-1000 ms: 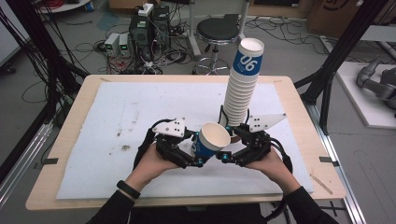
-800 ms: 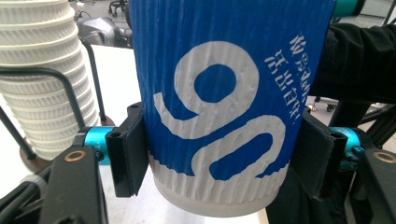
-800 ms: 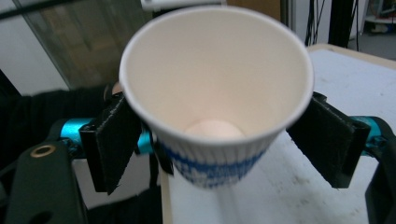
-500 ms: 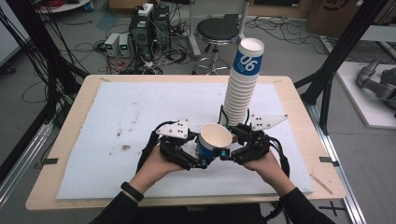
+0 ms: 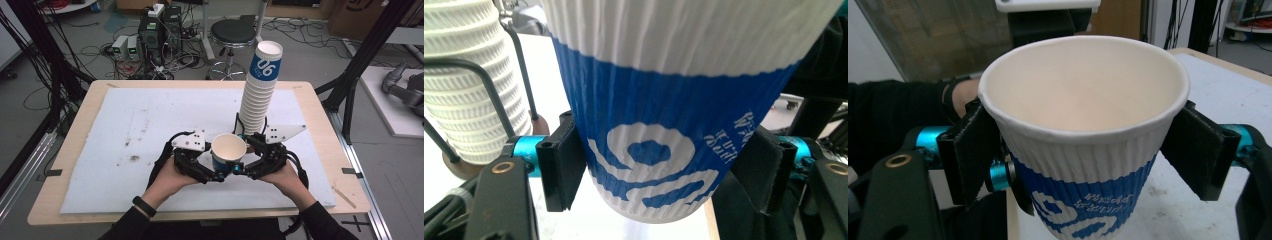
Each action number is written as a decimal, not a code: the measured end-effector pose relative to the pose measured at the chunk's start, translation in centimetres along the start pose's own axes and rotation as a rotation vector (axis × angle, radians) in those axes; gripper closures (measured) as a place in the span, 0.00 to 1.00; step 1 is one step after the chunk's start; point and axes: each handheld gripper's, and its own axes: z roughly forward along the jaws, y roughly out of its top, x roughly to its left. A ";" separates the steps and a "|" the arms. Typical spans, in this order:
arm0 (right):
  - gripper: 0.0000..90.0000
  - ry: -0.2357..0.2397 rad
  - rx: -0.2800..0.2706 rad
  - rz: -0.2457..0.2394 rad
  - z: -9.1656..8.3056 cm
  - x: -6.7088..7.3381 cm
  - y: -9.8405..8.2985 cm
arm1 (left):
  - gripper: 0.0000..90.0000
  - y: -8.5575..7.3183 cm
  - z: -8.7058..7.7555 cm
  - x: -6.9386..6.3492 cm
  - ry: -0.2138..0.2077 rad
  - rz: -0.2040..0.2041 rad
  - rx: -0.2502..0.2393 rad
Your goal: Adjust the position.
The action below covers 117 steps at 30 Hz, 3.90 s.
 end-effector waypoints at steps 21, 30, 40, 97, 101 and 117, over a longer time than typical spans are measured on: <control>0.26 0.026 -0.043 0.005 0.3 0.0 -0.1 | 0.23 0.4 0.0 -0.3 0.007 -0.025 -0.065; 0.26 0.017 -0.055 -0.008 0.7 0.2 -0.3 | 0.27 0.5 -0.3 -0.2 -0.023 -0.050 -0.107; 0.23 0.012 -0.055 -0.011 0.7 0.3 -0.3 | 0.28 0.6 -0.4 -0.2 -0.021 -0.043 -0.106; 0.35 -0.007 0.036 -0.065 2.6 0.3 -2.4 | 0.22 2.1 -2.0 -0.8 0.033 -0.021 -0.168; 0.35 -0.008 0.042 -0.068 2.7 0.4 -2.4 | 0.20 2.4 -2.4 -0.9 0.037 -0.038 -0.194; 0.28 -0.001 0.014 -0.062 2.7 0.5 -2.5 | 0.27 2.4 -2.5 -0.9 0.024 -0.021 -0.207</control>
